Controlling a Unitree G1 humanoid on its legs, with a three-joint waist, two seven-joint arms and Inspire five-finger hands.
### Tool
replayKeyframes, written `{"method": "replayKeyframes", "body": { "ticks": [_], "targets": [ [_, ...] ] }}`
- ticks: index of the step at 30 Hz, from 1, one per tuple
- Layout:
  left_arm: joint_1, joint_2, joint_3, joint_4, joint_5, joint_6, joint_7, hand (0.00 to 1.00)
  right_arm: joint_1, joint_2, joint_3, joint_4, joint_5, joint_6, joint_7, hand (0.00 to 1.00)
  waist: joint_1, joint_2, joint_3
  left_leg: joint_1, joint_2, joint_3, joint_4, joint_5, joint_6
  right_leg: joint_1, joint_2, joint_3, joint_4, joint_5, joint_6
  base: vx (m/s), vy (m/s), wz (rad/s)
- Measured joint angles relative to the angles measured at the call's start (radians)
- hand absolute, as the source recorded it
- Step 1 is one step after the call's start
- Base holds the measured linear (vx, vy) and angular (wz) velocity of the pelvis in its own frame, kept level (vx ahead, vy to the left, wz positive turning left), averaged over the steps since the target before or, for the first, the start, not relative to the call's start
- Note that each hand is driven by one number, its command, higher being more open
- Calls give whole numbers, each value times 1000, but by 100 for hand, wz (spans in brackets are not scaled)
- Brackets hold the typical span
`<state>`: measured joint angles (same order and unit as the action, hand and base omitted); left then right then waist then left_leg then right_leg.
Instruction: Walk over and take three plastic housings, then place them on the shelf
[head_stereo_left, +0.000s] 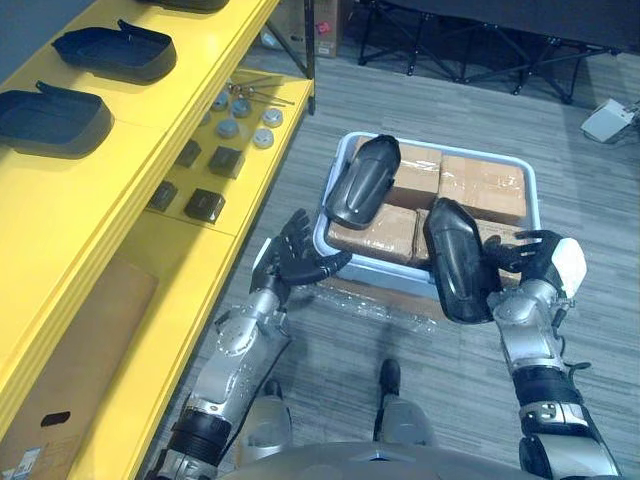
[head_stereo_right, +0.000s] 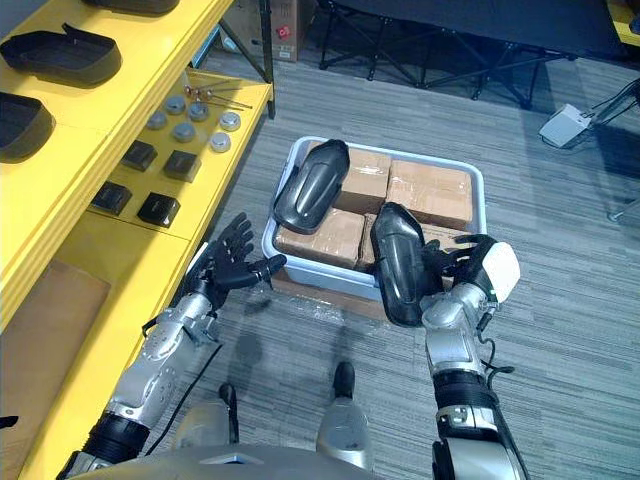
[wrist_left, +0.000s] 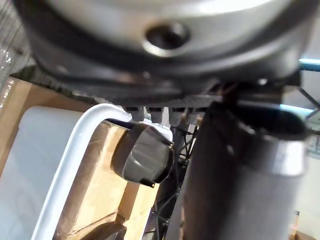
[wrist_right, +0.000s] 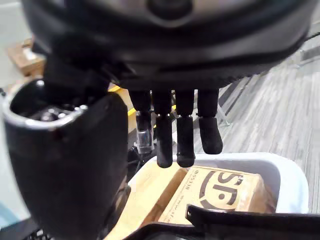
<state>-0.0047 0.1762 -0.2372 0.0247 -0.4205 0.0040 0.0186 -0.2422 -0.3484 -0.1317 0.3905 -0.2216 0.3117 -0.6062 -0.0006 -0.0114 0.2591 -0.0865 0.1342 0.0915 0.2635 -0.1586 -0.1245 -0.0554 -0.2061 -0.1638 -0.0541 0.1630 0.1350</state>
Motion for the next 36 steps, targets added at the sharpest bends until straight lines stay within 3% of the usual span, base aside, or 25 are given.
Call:
{"method": "replayKeyframes", "body": {
  "ticks": [4, 8, 14, 19, 24, 30, 36],
  "targets": [
    [0, 0, 1, -37, -1, 0, 12, 100, -10, 6, -38, -3, 134, -70, -32, 100, -1, 0, 0, -8, -1, 0, 0, 0, 0, -9, 0, 0, 1, 0, 0, 0, 0, 0],
    [2, -3, 8, -53, -6, -1, 18, 100, -1, 37, -97, -30, 152, -123, -43, 100, -6, 3, 2, -8, -1, 0, 3, -3, 1, -8, 0, 1, 2, 0, 0, -8, 2, 0],
    [35, -10, 39, -75, -13, -1, 17, 100, 55, 39, -135, -34, 151, -116, -8, 100, -6, 20, 14, -11, -1, -1, 16, -12, 3, -4, 0, 1, 4, -6, -8, -37, 11, -1],
    [49, -9, 49, -77, -15, -1, 17, 100, 68, 39, -139, 13, 148, -40, 17, 100, -5, 29, 41, -17, -1, -8, 22, -12, 3, -5, 0, -5, 5, -7, -10, -3, 2, 3],
    [62, -7, 70, -127, -18, -1, 20, 100, 68, 39, -139, 43, 147, -33, 16, 100, -4, 29, 53, -32, -1, -17, 29, -13, 4, -12, 0, -14, 9, -5, -7, 9, 6, 6],
    [84, -7, 97, -156, -31, -5, 17, 100, 68, 39, -139, 37, 148, -122, -45, 100, -3, 30, 78, -45, 0, -22, 37, -19, 4, -22, -1, -19, 21, -12, -16, -19, 7, 1],
    [93, -7, 96, -156, -58, -5, 14, 100, 50, 39, -179, 24, 148, -208, -96, 100, -4, 35, 142, -71, 0, -33, 58, -19, 4, -42, -1, -24, 37, -13, -16, -18, 7, 3]
  ]
}}
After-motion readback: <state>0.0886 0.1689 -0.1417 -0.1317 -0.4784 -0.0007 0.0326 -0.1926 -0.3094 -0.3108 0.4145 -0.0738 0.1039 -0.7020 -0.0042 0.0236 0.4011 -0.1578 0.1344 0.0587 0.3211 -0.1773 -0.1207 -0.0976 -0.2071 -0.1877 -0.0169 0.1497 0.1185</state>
